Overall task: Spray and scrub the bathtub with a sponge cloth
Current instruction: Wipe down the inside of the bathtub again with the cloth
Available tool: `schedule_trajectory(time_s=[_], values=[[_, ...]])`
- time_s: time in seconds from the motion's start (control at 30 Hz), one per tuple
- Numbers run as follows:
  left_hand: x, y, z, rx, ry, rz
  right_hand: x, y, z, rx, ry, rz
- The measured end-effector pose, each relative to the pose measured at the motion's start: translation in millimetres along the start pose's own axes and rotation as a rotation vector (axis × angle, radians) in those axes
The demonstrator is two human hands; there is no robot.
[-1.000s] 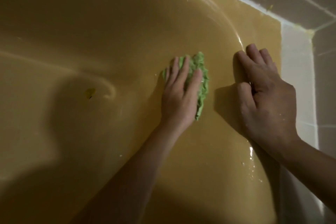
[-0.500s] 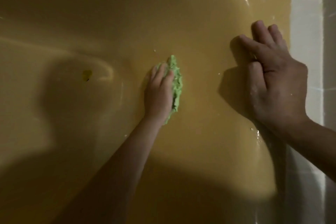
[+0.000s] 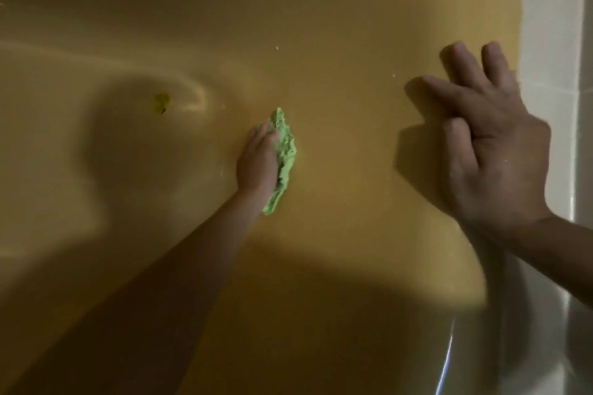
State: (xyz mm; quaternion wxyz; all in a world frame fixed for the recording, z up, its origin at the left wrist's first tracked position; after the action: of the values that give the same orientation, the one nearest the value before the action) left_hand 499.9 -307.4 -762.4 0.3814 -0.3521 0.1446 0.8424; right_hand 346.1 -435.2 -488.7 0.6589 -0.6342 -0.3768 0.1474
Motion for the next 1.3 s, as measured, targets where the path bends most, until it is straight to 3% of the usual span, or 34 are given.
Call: schedule_trajectory(time_s=[0.07,0.2,0.27,0.33,0.43,0.53,0.63,0.73,0.83,0.9,1.0,1.1,1.2,1.3], values=[[-24.8,16.2,39.4,0.034,0.060,0.028,-1.3,0.4,-1.5,0.007,0.009,-0.002],[-93.5,69.3,180.1,0.249,0.603,-0.208,0.2,0.0,7.7,0.006,0.005,0.005],[-80.6,72.5,203.1,0.327,0.690,-0.255,2.5,-0.3,22.9,0.005,0.004,0.000],[-50.7,56.0,164.5,0.225,0.632,-0.301,4.8,-0.3,40.2,0.001,0.003,-0.010],[9.8,12.0,80.9,0.008,0.257,-0.278,5.8,3.5,46.2,0.037,-0.029,-0.009],[40.6,-5.6,54.3,-0.040,0.014,-0.184,10.4,8.7,45.7,0.096,-0.110,0.075],[19.7,12.0,95.2,0.061,0.148,-0.279,15.8,10.8,45.8,0.136,-0.168,0.111],[-3.6,37.4,198.2,0.365,0.428,-0.367,18.7,12.9,45.7,0.169,-0.202,0.120],[12.3,33.5,247.5,0.569,0.512,-0.410,22.3,13.2,47.6,0.175,-0.225,0.131],[34.4,22.2,216.5,0.502,0.454,-0.433,24.9,13.4,48.8,0.182,-0.241,0.140],[80.2,-7.2,130.3,0.301,0.131,-0.416,27.8,13.6,53.1,0.182,-0.259,0.132],[109.7,-26.1,94.5,0.257,-0.107,-0.428,35.3,15.0,67.2,0.209,-0.315,0.159],[101.7,-15.3,133.7,0.400,-0.112,-0.447,50.3,23.4,84.4,0.303,-0.440,0.185],[78.9,-8.1,214.5,0.767,0.130,-0.629,60.5,28.3,92.5,0.386,-0.537,0.181]])
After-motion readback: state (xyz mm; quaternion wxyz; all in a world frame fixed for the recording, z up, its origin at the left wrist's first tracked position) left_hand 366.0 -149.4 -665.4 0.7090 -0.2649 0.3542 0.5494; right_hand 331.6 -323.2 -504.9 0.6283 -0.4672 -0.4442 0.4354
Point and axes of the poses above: each hand's wrist, its own z-axis away from the middle knuckle, its own y-axis out of the palm, x = y × z, the point moved 10 cm from there along -z, towards the middle knuckle, and after that the axes turned 2 degrees about -y, right-handed, at the moved point
